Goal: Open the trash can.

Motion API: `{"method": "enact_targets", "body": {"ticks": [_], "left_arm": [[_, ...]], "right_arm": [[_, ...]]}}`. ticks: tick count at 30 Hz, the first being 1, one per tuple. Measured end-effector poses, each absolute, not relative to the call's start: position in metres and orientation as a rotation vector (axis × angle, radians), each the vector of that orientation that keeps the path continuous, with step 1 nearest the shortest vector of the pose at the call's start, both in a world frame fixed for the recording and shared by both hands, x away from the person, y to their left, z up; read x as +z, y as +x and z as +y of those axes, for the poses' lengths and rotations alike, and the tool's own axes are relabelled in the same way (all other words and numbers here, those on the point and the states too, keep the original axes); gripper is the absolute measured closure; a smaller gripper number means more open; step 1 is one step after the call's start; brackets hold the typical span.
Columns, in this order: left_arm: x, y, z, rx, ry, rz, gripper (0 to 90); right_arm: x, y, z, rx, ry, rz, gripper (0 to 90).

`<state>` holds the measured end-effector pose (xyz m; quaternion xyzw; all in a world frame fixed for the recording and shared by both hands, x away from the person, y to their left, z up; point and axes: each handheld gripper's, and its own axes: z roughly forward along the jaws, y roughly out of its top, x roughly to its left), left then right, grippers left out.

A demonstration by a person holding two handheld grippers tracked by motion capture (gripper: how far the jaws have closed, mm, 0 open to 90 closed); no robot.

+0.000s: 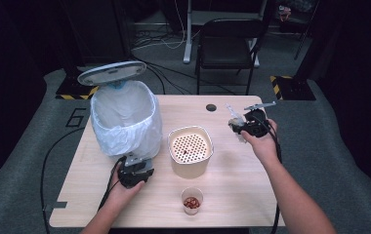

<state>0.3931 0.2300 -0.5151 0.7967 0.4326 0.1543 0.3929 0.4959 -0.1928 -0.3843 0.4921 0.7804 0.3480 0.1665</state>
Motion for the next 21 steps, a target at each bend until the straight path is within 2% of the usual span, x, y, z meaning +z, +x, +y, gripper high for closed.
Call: {"method": "enact_targets", "body": {"ticks": [10,21], "left_arm": [[-0.515,0.393,0.230,0.391,2.022,1.098,53.2],[-0.515,0.393,0.229,0.387,2.012,1.106,53.2]], "right_arm": [[-0.348,0.487,-0.195,1.036,1.336,2.229,64.3],[-0.326,0.482,-0.187,1.049,1.307,2.242,64.3]]}}
